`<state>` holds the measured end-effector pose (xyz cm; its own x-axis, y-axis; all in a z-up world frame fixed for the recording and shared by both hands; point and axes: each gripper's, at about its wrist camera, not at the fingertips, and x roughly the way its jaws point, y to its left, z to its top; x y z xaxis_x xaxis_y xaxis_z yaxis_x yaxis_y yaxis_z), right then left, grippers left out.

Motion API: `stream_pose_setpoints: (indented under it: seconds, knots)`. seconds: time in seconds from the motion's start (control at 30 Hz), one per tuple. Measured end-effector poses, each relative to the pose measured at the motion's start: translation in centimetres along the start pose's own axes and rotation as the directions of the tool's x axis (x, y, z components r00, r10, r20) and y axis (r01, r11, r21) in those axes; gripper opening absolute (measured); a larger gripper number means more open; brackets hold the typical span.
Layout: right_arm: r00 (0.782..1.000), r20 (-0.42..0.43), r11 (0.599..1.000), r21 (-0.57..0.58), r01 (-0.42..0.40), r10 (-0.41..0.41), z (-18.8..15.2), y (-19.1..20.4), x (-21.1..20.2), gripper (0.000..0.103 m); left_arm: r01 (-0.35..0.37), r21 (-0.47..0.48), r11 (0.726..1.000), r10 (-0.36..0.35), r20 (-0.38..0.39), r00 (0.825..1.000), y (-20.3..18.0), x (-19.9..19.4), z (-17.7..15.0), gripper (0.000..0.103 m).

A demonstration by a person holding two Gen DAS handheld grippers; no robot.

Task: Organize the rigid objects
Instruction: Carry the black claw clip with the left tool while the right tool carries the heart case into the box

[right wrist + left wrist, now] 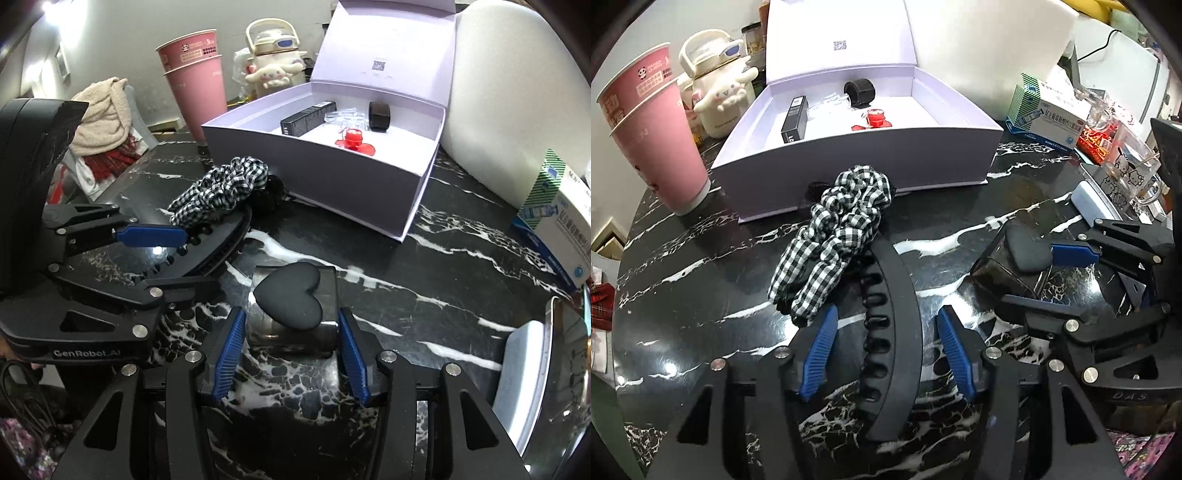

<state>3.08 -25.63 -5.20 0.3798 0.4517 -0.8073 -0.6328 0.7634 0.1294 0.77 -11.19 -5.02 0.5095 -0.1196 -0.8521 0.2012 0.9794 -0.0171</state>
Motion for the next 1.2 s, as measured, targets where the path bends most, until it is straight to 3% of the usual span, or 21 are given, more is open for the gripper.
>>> stream_pose_setpoints:
  seconds: [0.07,0.2,0.33,0.7,1.2]
  knots:
    - [1.000,0.006,1.000,-0.003,0.002,-0.002,0.0,0.0,0.0,0.048,0.010,0.009,1.000,-0.010,0.011,1.000,-0.3,-0.2,0.0,0.029]
    - [1.000,0.012,1.000,-0.007,0.004,-0.004,0.0,0.0,0.0,0.043,0.034,0.004,0.999,-0.034,0.015,0.999,-0.3,-0.3,0.0,0.029]
    - [1.000,0.015,1.000,0.015,-0.012,0.012,-0.1,-0.4,-0.4,0.043,0.105,-0.034,0.994,-0.104,0.010,0.994,0.0,-0.6,-0.2,0.029]
    - [0.999,0.052,1.000,0.008,0.012,-0.012,-0.1,-0.3,-2.4,0.042,0.111,-0.021,0.994,-0.110,0.049,0.993,-0.2,-2.4,-0.3,0.029]
    - [0.993,0.120,1.000,-0.027,0.011,-0.007,-1.3,2.5,-5.5,0.042,0.077,-0.001,0.997,-0.076,0.177,0.981,-1.2,-7.4,-2.1,0.029]
